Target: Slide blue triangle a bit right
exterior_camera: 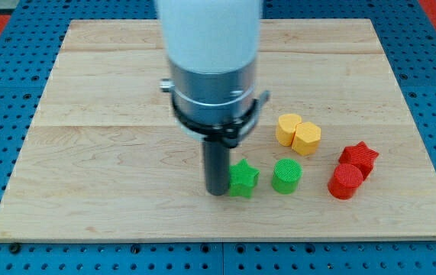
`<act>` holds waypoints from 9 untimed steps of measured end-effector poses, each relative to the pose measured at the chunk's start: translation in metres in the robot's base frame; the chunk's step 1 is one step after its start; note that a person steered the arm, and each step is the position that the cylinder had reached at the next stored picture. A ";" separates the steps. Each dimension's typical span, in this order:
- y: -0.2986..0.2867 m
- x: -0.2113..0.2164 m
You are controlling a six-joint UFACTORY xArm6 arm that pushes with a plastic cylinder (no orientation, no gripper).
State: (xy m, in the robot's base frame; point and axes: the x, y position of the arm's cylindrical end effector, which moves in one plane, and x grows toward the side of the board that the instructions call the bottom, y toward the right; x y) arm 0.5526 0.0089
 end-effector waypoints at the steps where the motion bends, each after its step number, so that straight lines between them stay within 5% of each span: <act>1: 0.019 0.000; 3: -0.095 -0.037; 5: -0.212 -0.158; 7: -0.228 -0.282; 9: -0.191 -0.361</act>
State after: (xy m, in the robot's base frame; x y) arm 0.1912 -0.1822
